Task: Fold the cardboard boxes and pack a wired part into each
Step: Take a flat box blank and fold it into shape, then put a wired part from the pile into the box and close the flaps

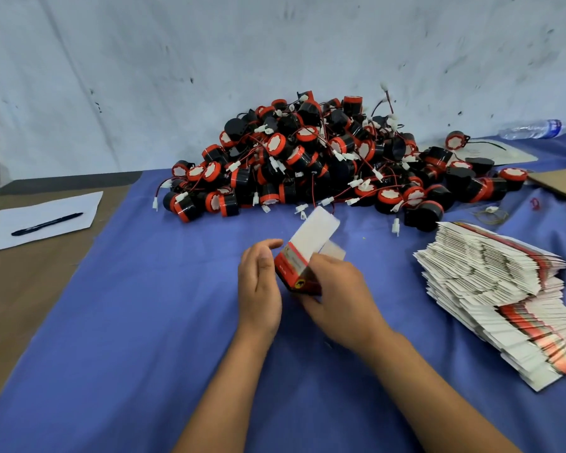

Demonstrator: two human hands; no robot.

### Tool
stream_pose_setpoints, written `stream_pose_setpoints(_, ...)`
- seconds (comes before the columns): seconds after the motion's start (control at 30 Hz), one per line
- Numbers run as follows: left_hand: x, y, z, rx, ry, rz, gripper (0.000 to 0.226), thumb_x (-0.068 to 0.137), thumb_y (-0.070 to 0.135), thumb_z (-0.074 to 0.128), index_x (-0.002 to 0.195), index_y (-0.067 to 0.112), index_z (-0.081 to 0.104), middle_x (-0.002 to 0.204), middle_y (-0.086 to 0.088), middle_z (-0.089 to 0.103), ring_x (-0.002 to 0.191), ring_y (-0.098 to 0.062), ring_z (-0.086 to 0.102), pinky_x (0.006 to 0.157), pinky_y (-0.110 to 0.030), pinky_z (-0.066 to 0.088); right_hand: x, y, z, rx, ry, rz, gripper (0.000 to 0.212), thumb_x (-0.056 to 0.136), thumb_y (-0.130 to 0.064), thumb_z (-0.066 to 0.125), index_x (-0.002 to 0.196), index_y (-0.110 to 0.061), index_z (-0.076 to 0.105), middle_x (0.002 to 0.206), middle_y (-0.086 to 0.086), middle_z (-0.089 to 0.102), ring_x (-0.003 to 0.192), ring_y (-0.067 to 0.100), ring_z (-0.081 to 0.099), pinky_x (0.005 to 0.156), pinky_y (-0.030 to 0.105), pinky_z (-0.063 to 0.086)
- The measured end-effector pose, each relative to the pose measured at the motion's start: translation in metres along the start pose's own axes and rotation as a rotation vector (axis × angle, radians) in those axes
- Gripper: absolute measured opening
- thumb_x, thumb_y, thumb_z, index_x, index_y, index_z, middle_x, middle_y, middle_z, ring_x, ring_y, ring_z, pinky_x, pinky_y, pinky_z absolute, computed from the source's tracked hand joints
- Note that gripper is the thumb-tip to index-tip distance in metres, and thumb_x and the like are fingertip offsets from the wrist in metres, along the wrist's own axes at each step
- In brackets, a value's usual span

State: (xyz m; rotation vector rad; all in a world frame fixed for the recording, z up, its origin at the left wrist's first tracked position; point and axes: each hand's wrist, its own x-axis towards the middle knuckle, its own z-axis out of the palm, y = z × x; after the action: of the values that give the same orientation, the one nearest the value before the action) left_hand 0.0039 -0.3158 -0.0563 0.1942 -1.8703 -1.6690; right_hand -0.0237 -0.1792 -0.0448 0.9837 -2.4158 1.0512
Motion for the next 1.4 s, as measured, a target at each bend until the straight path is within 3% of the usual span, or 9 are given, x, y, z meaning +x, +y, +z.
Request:
stream_pose_setpoints(0.1, -0.002, 0.002, 0.001, -0.007, -0.133, -0.014, 0.04, 0.094, 0.059, 0.046, 0.119, 0.031, 0.06, 0.117, 0.017, 0.069, 0.111, -0.003, 0.064, 0.096, -0.026, 0.053, 0.006, -0.01, 0.003, -0.405, -0.08, -0.13, 0.029, 0.071, 0.0, 0.067, 0.09, -0.019, 0.058, 0.087, -0.001, 0.067, 0.079, 0.027, 0.06, 0.07, 0.033, 0.039)
stream_pose_setpoints(0.23, -0.004, -0.004, 0.005, 0.188, -0.097, -0.031, 0.028, 0.094, 0.053, 0.046, 0.107, 0.03, 0.054, 0.095, 0.022, 0.069, 0.086, -0.002, 0.063, 0.071, -0.013, 0.047, 0.012, -0.01, -0.008, -0.314, -0.362, -0.154, 0.028, 0.077, -0.007, 0.059, 0.103, -0.017, 0.063, 0.094, 0.001, 0.07, 0.088, 0.027, 0.062, 0.084, 0.041, 0.052)
stream_pose_setpoints(0.37, 0.005, -0.011, -0.004, 0.222, 0.099, -0.018, 0.02, 0.106, 0.025, 0.041, 0.101, 0.013, 0.058, 0.09, 0.003, 0.066, 0.079, -0.01, 0.059, 0.071, -0.039, 0.047, 0.023, -0.008, -0.035, 0.274, 0.264, -0.173, 0.023, 0.079, -0.004, 0.051, 0.088, -0.013, 0.069, 0.082, -0.002, 0.069, 0.074, 0.011, 0.063, 0.063, 0.022, 0.048)
stream_pose_setpoints(0.47, 0.004, -0.011, -0.002, 0.255, 0.12, -0.02, 0.016, 0.102, 0.02, 0.038, 0.097, 0.014, 0.052, 0.086, 0.004, 0.061, 0.075, -0.002, 0.055, 0.065, -0.036, 0.043, 0.068, 0.037, -0.068, 0.019, 0.587, 0.174, 0.02, 0.086, -0.009, 0.051, 0.086, -0.015, 0.069, 0.08, -0.002, 0.068, 0.074, 0.012, 0.06, 0.06, 0.028, 0.04)
stream_pose_setpoints(0.57, 0.002, -0.008, 0.001, 0.292, 0.08, 0.022, 0.022, 0.092, 0.028, 0.035, 0.097, 0.015, 0.052, 0.085, 0.008, 0.061, 0.076, 0.003, 0.055, 0.059, -0.023, 0.04, 0.099, 0.104, -0.092, -0.625, 0.171, 0.61, 0.032, 0.088, -0.011, 0.062, 0.12, -0.011, 0.061, 0.128, 0.018, 0.056, 0.124, 0.04, 0.044, 0.095, 0.047, 0.047)
stream_pose_setpoints(0.7, 0.001, -0.007, -0.001, 0.262, 0.11, 0.063, 0.022, 0.092, 0.027, 0.036, 0.098, 0.016, 0.054, 0.087, 0.011, 0.063, 0.078, 0.003, 0.058, 0.058, -0.021, 0.04, 0.105, 0.14, -0.098, -0.702, -0.208, 0.859, 0.065, 0.088, -0.02, 0.073, 0.142, -0.003, 0.043, 0.15, 0.029, 0.032, 0.14, 0.053, 0.029, 0.113, 0.061, 0.035)
stream_pose_setpoints(1.03, 0.01, -0.014, -0.018, 0.326, 0.466, -0.026, 0.015, 0.101, 0.01, 0.04, 0.101, 0.017, 0.053, 0.087, 0.016, 0.059, 0.076, -0.002, 0.054, 0.061, -0.023, 0.038, 0.072, 0.024, -0.026, -0.684, -0.546, 0.2, 0.006, 0.092, -0.01, 0.061, 0.094, -0.006, 0.059, 0.126, 0.02, 0.043, 0.113, 0.03, 0.045, 0.073, 0.028, 0.037)
stream_pose_setpoints(1.17, 0.012, -0.012, -0.022, 0.296, 0.504, -0.083, 0.015, 0.1, 0.009, 0.041, 0.1, 0.016, 0.054, 0.086, 0.012, 0.06, 0.075, -0.009, 0.052, 0.064, -0.032, 0.036, 0.073, -0.007, -0.029, -0.437, -0.771, 0.093, 0.057, 0.089, -0.012, 0.072, 0.141, -0.016, 0.049, 0.133, 0.009, 0.047, 0.109, 0.025, 0.049, 0.083, 0.038, 0.049)
stream_pose_setpoints(1.4, 0.016, -0.012, -0.025, 0.103, 0.524, -0.113, 0.017, 0.095, 0.004, 0.042, 0.094, 0.012, 0.057, 0.082, 0.009, 0.061, 0.068, 0.003, 0.054, 0.056, -0.019, 0.041, 0.086, 0.008, -0.048, -0.511, -0.86, -0.039, 0.068, 0.09, 0.001, 0.05, 0.149, -0.034, 0.046, 0.144, -0.003, 0.052, 0.127, 0.025, 0.041, 0.097, 0.042, 0.049)
